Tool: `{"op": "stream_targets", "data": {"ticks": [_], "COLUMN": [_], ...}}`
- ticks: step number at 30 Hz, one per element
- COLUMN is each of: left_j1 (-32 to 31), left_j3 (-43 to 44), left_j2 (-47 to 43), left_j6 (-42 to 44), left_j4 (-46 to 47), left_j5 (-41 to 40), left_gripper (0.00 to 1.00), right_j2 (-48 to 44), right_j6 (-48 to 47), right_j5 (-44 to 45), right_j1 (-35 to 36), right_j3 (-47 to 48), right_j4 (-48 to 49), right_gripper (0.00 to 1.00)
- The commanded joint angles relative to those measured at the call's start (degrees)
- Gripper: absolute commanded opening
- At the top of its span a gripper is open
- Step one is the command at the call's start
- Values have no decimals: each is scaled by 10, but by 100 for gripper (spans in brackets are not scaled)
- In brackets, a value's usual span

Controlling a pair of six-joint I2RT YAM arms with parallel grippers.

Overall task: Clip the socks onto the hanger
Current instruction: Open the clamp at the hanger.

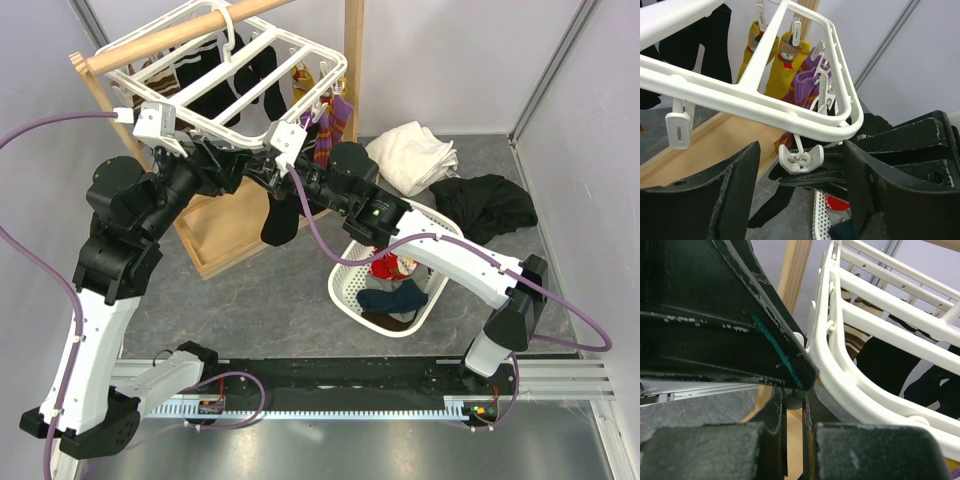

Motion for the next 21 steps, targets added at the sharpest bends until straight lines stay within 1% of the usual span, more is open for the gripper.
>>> {"op": "stream_targets", "data": {"ticks": [1,2,3,6,11,17,21], "left_j1": [1,1,1,1,1,1,1], "left_j3": [35,35,35,33,28,26,25], "left_j2": [2,1,2,2,-2,-3,-5], "left_j6": [22,22,22,21,23,52,73], "left_j4": [5,3,4,1,-3,-2,-3], "left_j5": [-28,-28,-28,-27,-24,-2,-2], "left_gripper": [65,63,58,49,49,51,51], "right_j2": [6,6,6,9,10,14,14], "right_j6": [-10,-10,-10,-11,-11,-11,-12], "right_j5": [-5,-5,-5,-4,-5,-7,-6], "right_j1": [6,7,7,7,8,10,12], "right_j3": [29,29,29,31,35,43,42], "right_j4": [3,3,2,2,-3,-7,-9], "right_gripper": [0,0,0,0,0,0,0]}}
